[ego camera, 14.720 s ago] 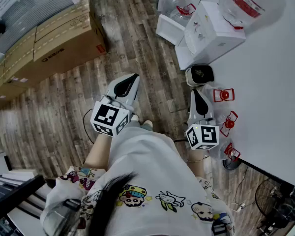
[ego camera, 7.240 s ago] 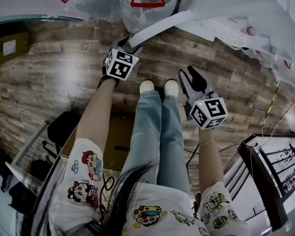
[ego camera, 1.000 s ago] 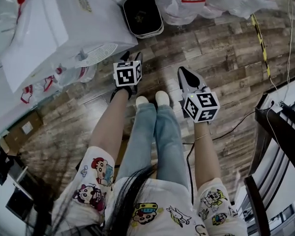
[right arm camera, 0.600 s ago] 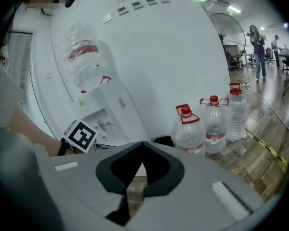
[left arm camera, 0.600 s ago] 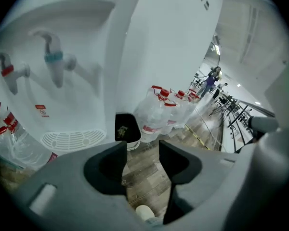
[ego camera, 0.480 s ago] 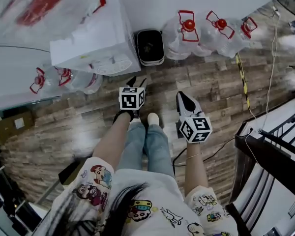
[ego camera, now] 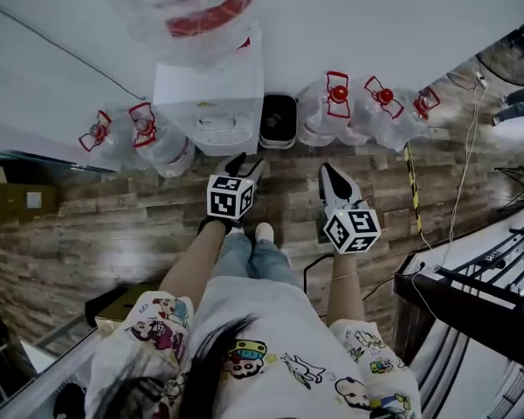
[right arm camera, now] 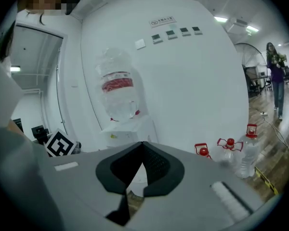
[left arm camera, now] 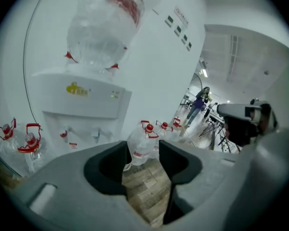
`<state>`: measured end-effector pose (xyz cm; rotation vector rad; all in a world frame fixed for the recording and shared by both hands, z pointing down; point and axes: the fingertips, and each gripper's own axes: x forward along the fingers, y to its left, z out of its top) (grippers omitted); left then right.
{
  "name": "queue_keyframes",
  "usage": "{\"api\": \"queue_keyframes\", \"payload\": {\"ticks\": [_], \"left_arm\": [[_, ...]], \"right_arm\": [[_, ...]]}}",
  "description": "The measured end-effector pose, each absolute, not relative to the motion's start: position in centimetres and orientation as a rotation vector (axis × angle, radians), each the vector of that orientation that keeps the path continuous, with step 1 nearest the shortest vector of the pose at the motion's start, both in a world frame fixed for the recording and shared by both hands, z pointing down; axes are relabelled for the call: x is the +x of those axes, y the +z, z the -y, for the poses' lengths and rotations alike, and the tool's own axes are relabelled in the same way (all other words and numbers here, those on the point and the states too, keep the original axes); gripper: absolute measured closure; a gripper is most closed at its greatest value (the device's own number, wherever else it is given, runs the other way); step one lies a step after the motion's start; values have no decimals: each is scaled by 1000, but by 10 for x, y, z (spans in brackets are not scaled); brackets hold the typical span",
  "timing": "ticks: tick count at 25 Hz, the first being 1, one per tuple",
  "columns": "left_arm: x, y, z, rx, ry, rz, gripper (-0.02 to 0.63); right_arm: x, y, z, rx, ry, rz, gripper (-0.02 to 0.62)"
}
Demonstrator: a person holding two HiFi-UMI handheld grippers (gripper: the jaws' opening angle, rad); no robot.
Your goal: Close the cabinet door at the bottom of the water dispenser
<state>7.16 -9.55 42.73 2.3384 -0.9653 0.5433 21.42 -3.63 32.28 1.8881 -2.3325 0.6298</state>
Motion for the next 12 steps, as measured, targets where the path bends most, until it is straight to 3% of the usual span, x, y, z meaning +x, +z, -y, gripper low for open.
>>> {"api": "queue_keyframes", "payload": {"ticks": [12], "left_arm": [[28,233,64,2562,111,1009,437]], "right_arm": [[138,225,24,1602,377,2559,584]]}}
